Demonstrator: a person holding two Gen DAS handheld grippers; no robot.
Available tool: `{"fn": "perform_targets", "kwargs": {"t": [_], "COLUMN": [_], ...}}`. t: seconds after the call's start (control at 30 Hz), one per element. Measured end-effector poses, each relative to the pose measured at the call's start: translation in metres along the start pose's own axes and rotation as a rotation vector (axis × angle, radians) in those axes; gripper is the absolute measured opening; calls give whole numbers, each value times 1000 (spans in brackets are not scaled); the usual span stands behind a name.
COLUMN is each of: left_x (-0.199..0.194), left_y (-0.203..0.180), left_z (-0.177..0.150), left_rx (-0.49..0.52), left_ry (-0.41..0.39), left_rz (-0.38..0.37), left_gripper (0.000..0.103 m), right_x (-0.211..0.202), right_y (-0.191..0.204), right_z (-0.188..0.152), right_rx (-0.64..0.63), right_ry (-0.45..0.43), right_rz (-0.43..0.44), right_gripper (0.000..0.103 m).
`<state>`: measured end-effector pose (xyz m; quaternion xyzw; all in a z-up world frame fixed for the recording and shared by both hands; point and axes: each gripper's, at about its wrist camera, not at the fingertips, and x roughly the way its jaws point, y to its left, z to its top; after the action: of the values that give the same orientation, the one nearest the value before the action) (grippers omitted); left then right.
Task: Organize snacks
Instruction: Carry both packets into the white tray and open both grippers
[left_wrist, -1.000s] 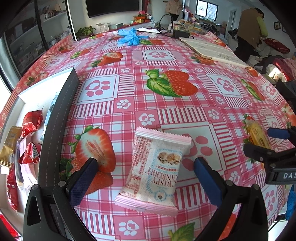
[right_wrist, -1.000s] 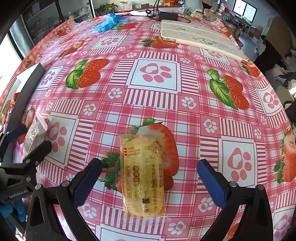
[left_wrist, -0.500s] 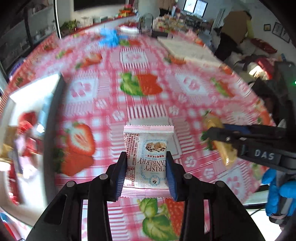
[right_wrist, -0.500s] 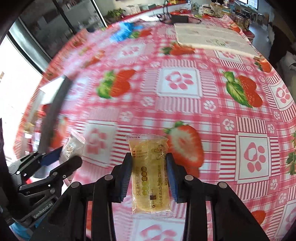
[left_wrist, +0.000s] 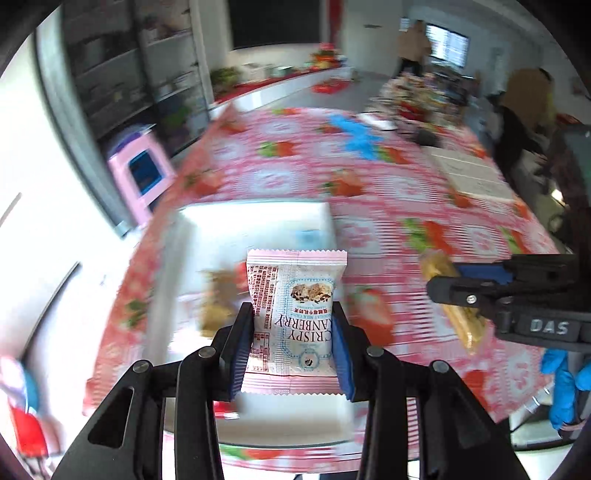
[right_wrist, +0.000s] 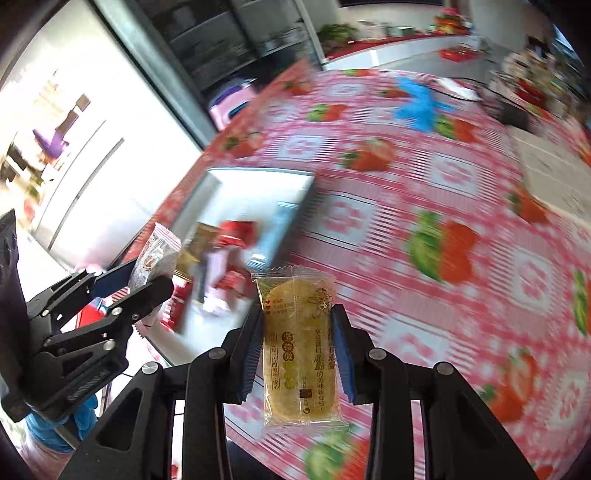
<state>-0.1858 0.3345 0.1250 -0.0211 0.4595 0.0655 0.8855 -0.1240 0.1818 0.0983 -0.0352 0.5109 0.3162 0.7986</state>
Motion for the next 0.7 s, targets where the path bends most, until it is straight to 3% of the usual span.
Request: {"fn": "perform_targets", "kwargs": {"t": [0.23,0.3,0.37,0.43,0.47,0.57,0.67,0.7], "left_x": [42,51,53,52,51,58,60,60], "left_y": [38,41,42,42,43,42,41,41], "left_z": [-19,-24,-27,-28,-29,-29,-30,-31], "left_rx": [-77,-96,-106,-92,-87,-71,-59,-59], "left_ry": [103,120,100,67,74,87,91,95], "left_rz": [16,-1,10,69,99,118,143,138], "left_gripper": [45,56,89,90,94,95,95,95], "right_x": [59,76,90,99,101,102,96,96], "right_y": [60,70,75,79,79,80,80,80], "right_z": [36,42,45,46,46,47,49,50], "right_rx": [-61,-80,-96,-117,-125,-146,-175,-186], "right_ry": [55,83,111,136,139,146,134,139], "right_rz": [38,22,6,-22,-32,-80,-130,-142], "right_gripper": [38,38,38,38,42,87,89,94]}}
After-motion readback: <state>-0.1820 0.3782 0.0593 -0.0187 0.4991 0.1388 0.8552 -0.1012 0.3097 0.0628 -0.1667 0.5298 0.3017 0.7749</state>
